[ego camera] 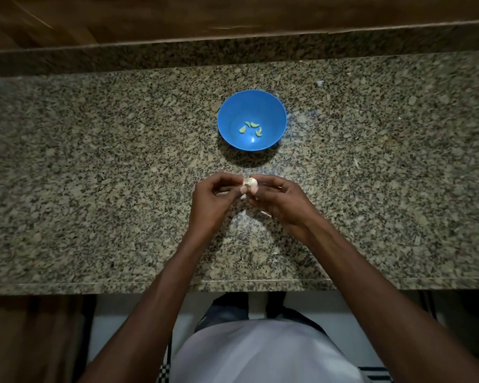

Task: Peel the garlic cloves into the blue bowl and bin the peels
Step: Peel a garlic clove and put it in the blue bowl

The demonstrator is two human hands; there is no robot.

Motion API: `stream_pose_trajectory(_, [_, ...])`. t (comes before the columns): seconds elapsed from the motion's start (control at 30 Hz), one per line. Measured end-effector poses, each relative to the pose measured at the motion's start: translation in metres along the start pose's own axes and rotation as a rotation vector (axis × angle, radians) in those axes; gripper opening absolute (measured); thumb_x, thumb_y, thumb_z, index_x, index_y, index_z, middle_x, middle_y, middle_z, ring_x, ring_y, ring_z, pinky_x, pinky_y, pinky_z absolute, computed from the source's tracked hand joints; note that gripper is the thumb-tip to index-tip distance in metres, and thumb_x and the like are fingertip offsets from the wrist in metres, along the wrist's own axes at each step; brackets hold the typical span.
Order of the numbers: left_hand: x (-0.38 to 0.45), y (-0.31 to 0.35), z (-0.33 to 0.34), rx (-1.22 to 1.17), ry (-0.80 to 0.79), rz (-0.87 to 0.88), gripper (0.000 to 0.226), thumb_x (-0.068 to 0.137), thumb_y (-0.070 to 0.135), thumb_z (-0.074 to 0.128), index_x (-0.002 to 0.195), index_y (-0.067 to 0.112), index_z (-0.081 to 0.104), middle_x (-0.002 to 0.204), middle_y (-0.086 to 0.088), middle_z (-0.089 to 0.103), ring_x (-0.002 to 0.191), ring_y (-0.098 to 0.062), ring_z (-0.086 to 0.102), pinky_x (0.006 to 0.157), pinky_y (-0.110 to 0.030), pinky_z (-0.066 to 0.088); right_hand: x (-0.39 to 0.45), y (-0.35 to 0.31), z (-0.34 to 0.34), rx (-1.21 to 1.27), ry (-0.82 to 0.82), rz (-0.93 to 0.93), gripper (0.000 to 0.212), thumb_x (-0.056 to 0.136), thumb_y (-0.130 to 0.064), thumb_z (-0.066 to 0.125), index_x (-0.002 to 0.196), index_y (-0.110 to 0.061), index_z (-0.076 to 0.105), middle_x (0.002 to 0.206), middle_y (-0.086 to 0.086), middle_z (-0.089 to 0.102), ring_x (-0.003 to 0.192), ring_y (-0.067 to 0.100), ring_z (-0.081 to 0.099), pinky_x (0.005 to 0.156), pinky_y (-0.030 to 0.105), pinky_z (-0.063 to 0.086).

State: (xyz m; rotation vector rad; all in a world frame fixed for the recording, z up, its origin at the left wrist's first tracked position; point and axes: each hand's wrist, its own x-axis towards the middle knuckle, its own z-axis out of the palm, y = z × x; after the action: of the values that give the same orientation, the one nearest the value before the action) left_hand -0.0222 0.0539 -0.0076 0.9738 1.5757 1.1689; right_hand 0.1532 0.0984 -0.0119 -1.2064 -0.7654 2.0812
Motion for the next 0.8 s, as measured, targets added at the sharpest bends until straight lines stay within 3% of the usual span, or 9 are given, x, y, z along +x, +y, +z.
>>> stream_pose_trajectory(0.1, [-0.012,-0.001,0.010,-0.160,0.054,-0.126,0.015,0.090,0.009,0.079,0.104,0.004,0.077,0.100,-0.004,0.080,0.096,-0.023,0.076,0.078,-0.028,0.062,-0.004,0.000,0.000,-0.033,0.027,0.017,0.031,0.088,-0.005,0.080,0.117,-0.004,0.073,0.111,0.019,0.078,0.099,0.026,0.074,0.093,0.038,0.059])
stream_pose_trajectory(0.23, [-0.024,-0.001,0.017,-0.270,0.113,-0.217,0.016,0.090,0.010,0.079,0.105,0.005,0.078,0.100,-0.010,0.080,0.096,-0.025,0.077,0.077,-0.027,0.061,-0.011,0.002,-0.004,-0.140,0.017,-0.048,0.039,0.082,-0.007,0.086,0.115,0.005,0.069,0.109,0.024,0.077,0.102,0.038,0.075,0.096,0.047,0.061])
stream_pose_trajectory(0.43, [-0.031,0.003,0.018,-0.316,0.064,-0.306,0.020,0.088,0.012,0.081,0.107,0.007,0.076,0.102,-0.011,0.080,0.093,-0.021,0.077,0.076,-0.025,0.060,-0.017,-0.005,-0.009,-0.276,-0.038,-0.136,0.031,0.083,-0.006,0.086,0.110,0.003,0.073,0.102,0.017,0.079,0.092,0.027,0.078,0.075,0.029,0.061])
stream_pose_trajectory(0.57, [-0.028,0.001,0.020,-0.231,0.051,-0.270,0.014,0.090,0.014,0.080,0.102,0.010,0.075,0.102,-0.010,0.079,0.099,-0.027,0.076,0.079,-0.031,0.061,-0.019,0.003,-0.007,-0.298,-0.061,-0.160,0.036,0.087,0.001,0.080,0.122,0.000,0.074,0.105,0.017,0.079,0.096,0.027,0.078,0.079,0.032,0.063])
stream_pose_trajectory(0.8, [-0.027,-0.007,0.025,-0.093,0.080,-0.193,0.015,0.091,0.016,0.079,0.104,0.011,0.074,0.100,-0.002,0.079,0.096,-0.014,0.076,0.077,-0.026,0.061,-0.016,-0.001,-0.010,-0.350,-0.138,-0.126,0.028,0.094,-0.019,0.078,0.119,-0.006,0.076,0.104,0.012,0.080,0.099,0.029,0.078,0.084,0.032,0.063])
